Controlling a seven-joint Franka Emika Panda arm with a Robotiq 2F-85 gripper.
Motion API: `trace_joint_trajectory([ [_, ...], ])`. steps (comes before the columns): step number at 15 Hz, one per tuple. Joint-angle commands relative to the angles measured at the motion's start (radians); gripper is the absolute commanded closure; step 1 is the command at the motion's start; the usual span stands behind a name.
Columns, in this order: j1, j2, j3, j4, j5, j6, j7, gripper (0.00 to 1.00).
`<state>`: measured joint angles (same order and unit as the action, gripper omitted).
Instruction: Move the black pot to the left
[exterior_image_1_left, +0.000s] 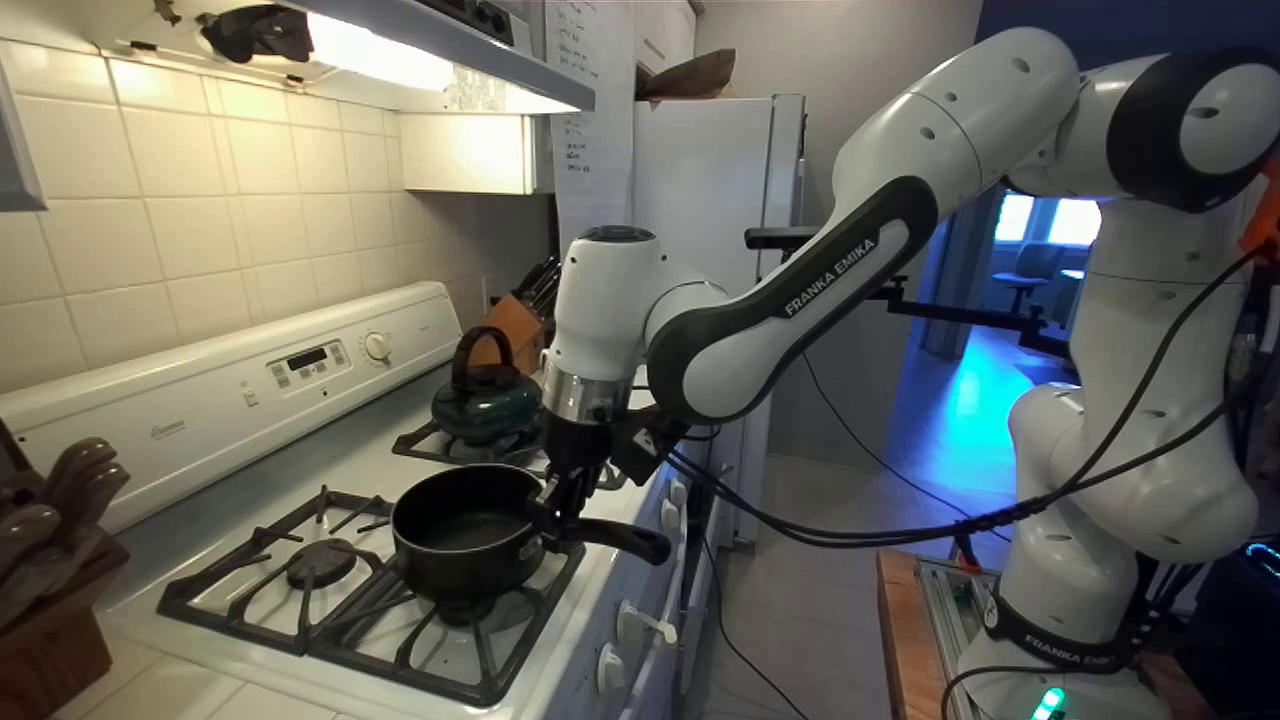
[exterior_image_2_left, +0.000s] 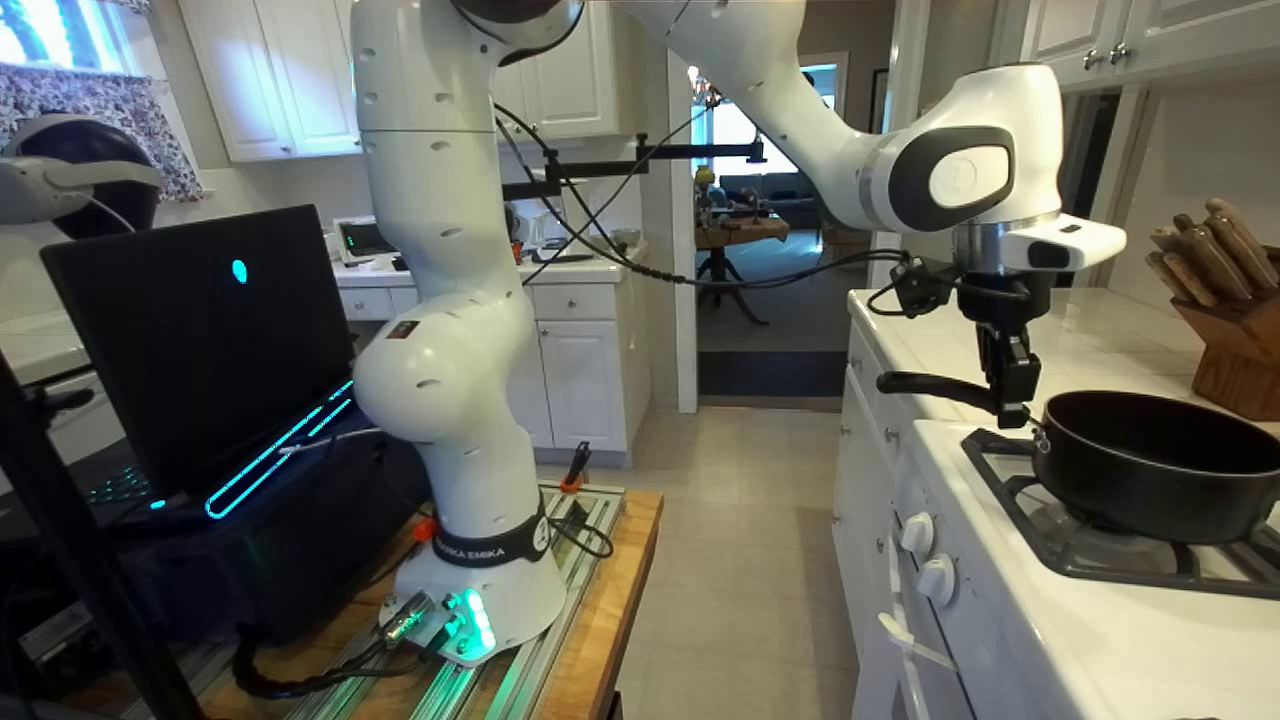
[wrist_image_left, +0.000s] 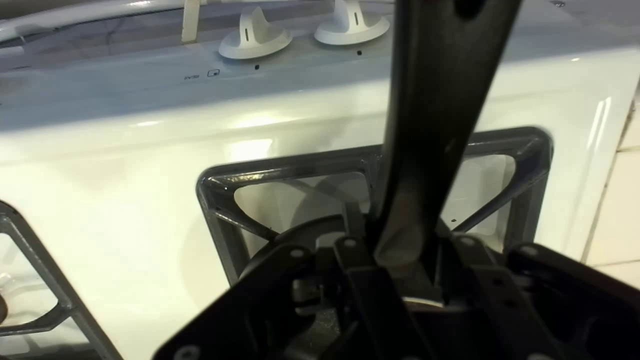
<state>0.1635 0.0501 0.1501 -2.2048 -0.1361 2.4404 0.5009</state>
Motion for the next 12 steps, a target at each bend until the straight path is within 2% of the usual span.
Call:
trace_joint_trajectory([
  [1, 0.014, 0.015, 0.009, 0.033, 0.025, -0.039, -0.031, 0.92],
  [12, 0.024, 0.029, 0.010, 0.056, 0.006, -0.049, -0.017, 0.92],
])
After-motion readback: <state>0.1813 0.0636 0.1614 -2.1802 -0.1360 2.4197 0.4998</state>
